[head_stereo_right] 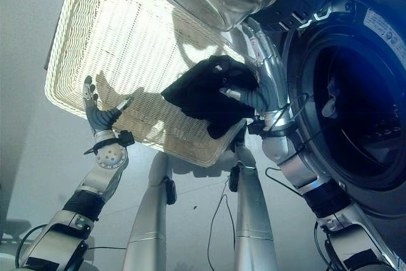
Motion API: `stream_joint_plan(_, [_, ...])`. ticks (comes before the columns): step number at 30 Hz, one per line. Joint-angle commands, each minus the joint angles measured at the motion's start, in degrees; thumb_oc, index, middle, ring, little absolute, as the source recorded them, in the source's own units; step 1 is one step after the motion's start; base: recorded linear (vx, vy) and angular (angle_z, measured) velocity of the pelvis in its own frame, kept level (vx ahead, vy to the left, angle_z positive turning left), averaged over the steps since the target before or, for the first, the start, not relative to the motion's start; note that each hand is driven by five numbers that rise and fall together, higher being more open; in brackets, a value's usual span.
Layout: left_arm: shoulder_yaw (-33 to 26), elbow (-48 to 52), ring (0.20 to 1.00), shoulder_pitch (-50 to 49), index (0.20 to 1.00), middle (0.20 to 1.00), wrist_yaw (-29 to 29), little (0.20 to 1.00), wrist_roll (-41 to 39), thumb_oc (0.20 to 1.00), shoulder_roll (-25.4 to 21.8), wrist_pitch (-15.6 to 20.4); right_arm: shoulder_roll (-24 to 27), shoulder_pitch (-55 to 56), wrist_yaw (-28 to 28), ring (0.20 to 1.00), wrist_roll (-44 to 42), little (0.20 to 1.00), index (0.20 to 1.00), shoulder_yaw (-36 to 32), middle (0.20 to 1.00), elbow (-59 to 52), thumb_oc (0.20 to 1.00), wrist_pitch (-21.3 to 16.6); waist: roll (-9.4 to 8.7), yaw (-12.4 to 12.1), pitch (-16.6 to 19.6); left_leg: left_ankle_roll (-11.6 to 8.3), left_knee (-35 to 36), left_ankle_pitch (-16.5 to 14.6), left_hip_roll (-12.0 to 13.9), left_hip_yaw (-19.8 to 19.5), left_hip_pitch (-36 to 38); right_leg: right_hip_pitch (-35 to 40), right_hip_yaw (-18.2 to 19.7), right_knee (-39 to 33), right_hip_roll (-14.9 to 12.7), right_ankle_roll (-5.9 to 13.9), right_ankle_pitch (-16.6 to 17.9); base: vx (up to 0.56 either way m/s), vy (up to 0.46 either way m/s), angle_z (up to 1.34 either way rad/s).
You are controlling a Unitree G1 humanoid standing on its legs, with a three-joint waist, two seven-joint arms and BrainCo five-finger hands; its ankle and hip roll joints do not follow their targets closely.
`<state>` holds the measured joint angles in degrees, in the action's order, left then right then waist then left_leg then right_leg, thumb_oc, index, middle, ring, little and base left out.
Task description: Put the clothes into the washing machine.
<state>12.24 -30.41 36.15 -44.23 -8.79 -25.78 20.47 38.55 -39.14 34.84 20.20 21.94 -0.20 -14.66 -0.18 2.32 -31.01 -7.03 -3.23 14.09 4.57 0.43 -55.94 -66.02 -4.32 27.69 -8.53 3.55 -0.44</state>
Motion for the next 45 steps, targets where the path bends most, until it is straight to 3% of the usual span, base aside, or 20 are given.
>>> stream_joint_plan(1, [-1.52, 1.27, 1.0, 1.58, 1.0, 1.0, 0.0, 1.0, -1.12, 1.0, -0.65, 0.81, 2.23, -0.99, -3.17, 1.0, 0.16, 1.0, 1.0, 2.32, 1.0, -6.05, 1.0, -3.9, -0.01, 0.84, 1.21, -1.24, -8.81, -5.05, -0.71, 1.65, -2.69, 6.12, -1.89, -15.37, 1.62, 6.75, 11.28, 0.01, -0.014, 0.03])
stream_joint_plan(2, [-1.58, 1.29, 1.0, 1.67, 1.0, 1.0, 0.15, 1.0, -1.13, 1.0, -0.61, 0.91, 2.32, -1.53, -5.82, 1.0, 0.07, 1.0, 1.0, 3.33, 1.0, -5.5, 1.0, -3.34, -0.04, 0.7, 1.21, -1.31, -8.99, -5.08, -0.74, 1.55, -2.84, 5.99, -1.99, -15.17, 1.6, 6.79, 11.23, 0.0, 0.0, 0.0])
stream_joint_plan(4, [-1.52, 1.24, 1.0, 1.72, 1.0, 1.0, 0.16, 1.0, -1.22, 1.0, -0.68, 0.96, 2.46, -1.7, -6.01, 1.0, 0.11, 1.0, 1.0, 3.66, 1.0, -5.45, 1.0, -3.24, -0.04, 0.68, 1.21, -1.31, -8.99, -5.09, -0.73, 1.55, -2.82, 6.0, -2.01, -15.15, 1.59, 6.78, 11.19, 0.0, 0.0, 0.0])
stream_joint_plan(5, [-1.08, 0.71, 1.0, 2.32, 1.0, 1.0, 0.38, 1.0, -1.67, 1.0, -0.94, 1.04, 3.3, -3.51, -10.05, 1.0, -0.29, 1.0, 1.0, 6.55, 1.0, -4.09, 1.0, -0.13, -0.08, 0.41, 1.21, -1.38, -8.98, -5.04, -0.75, 1.46, -2.68, 6.11, -2.26, -15.07, 1.55, 6.7, 11.12, 0.0, 0.0, 0.0])
stream_joint_plan(8, [-0.55, -0.05, 1.0, 2.92, 1.0, 1.0, 0.9, 1.0, -2.01, 1.0, -1.52, 1.43, 4.15, -5.52, -12.74, 1.0, -1.04, 1.0, 1.0, 9.85, 1.0, -0.94, 1.0, 3.78, -0.03, 0.09, 1.21, -1.46, -9.23, -5.05, -0.85, 1.21, -2.89, 5.99, -2.58, -14.84, 1.41, 6.65, 11.02, 0.01, -0.011, 0.03])
stream_joint_plan(16, [1.99, -2.75, 1.0, 6.79, 1.0, 1.0, 1.92, 1.0, -4.91, 1.0, -3.2, 1.27, 4.34, -11.83, -14.65, 1.0, 0.03, 1.0, 1.0, 17.01, 1.0, 10.77, 1.0, 12.5, 0.46, -0.79, 1.21, -1.34, -9.47, -4.9, -1.38, 0.82, -3.46, 5.43, -3.5, -14.64, 0.84, 6.45, 11.18, 0.01, -0.005, 0.02])
stream_joint_plan(19, [2.48, -3.4, 1.0, 7.84, 1.0, 1.0, 2.25, 1.0, -5.43, 1.0, -3.3, 1.24, 3.68, -13.43, -14.62, 1.0, 0.53, 1.0, 1.0, 18.35, 1.0, 14.58, 1.0, 13.61, 0.69, -1.0, 1.21, -1.35, -9.53, -4.83, -1.48, 0.76, -3.66, 5.21, -3.6, -14.55, 0.8, 6.36, 11.18, 0.0, 0.0, 0.0])
stream_joint_plan(27, [4.85, -5.32, 1.0, 11.2, 1.0, 1.0, 3.06, 1.0, -7.06, 1.0, -3.43, 1.47, 3.05, -18.88, -12.9, 1.0, 4.23, 1.0, 1.0, 23.24, 1.0, 27.07, 1.0, 23.42, 1.45, -1.79, 1.21, -1.22, -10.38, -5.04, -1.96, 0.33, -4.58, 4.21, -3.92, -13.43, 0.54, 6.2, 10.93, 0.01, -0.009, 0.04])
stream_joint_plan(34, [5.46, -5.19, 1.0, 11.78, 1.0, 1.0, 2.86, 1.0, -6.71, 1.0, -2.95, 1.56, 3.03, -20.92, -14.58, 1.0, 8.88, 1.0, 1.0, 24.73, 1.0, 31.01, 1.0, 25.54, 1.5, -2.08, 1.21, -0.99, -10.84, -5.23, -2.18, -0.02, -5.3, 3.52, -3.86, -12.64, 0.72, 6.09, 10.67, 0.02, -0.011, 0.04])
stream_joint_plan(45, [5.95, -4.67, 1.0, 11.7, 1.0, 1.0, 2.64, 1.0, -5.79, 1.0, -2.38, 2.16, 2.97, -21.13, -18.65, 1.0, 15.21, 1.0, 1.0, 27.85, 1.0, 34.74, 1.0, 25.37, 1.54, -2.19, 1.21, -0.87, -11.21, -5.35, -2.41, -0.44, -5.88, 2.94, -3.6, -12.35, 0.81, 5.99, 10.71, 0.0, -0.002, 0.0])
